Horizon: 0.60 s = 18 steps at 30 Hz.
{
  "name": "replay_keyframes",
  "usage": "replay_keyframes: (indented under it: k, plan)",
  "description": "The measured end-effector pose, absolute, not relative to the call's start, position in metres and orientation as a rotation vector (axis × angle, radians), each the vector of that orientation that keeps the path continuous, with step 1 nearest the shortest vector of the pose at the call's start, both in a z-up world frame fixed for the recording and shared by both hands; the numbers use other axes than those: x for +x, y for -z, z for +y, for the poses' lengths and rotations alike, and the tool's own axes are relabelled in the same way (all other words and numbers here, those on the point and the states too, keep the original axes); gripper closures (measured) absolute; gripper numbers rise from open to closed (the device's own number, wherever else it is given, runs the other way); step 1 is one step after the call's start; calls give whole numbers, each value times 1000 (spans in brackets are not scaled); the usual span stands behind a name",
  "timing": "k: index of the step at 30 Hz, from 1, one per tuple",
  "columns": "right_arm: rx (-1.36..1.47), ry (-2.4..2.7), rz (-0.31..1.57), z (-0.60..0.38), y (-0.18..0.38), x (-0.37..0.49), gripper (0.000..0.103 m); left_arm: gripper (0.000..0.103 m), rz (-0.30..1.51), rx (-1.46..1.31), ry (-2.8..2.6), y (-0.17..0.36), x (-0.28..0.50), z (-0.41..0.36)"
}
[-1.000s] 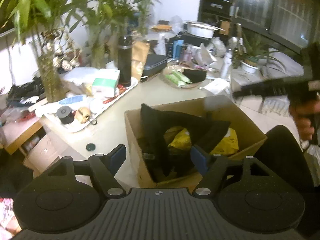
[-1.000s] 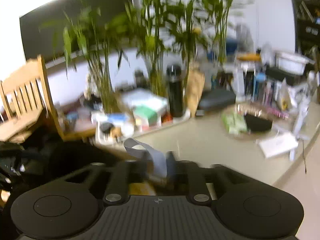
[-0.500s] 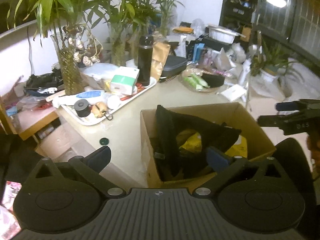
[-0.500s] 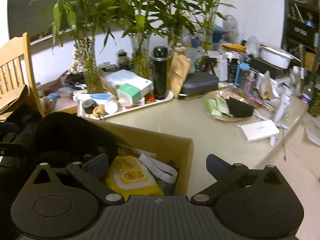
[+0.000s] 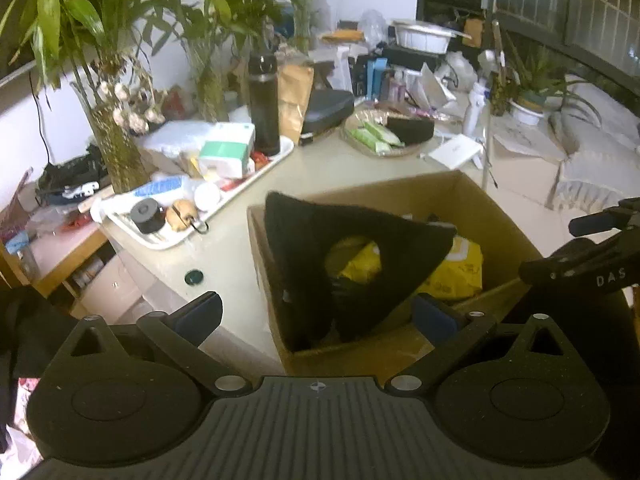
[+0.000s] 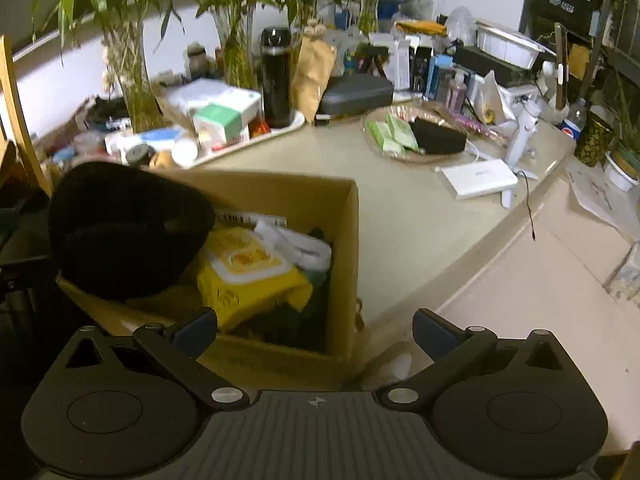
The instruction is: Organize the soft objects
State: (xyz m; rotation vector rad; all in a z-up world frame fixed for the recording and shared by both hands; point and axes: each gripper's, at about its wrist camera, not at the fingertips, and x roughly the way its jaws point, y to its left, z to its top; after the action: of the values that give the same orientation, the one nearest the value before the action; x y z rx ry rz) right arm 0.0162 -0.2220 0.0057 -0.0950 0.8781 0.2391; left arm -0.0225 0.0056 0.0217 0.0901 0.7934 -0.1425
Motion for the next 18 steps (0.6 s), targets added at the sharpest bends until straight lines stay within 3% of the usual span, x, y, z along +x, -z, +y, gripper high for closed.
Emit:
replay_keyframes:
  k: [18]
  plan:
    - [-163, -231, 1050, -205, 20, 9, 0, 0, 1055, 49, 54, 16, -11, 10]
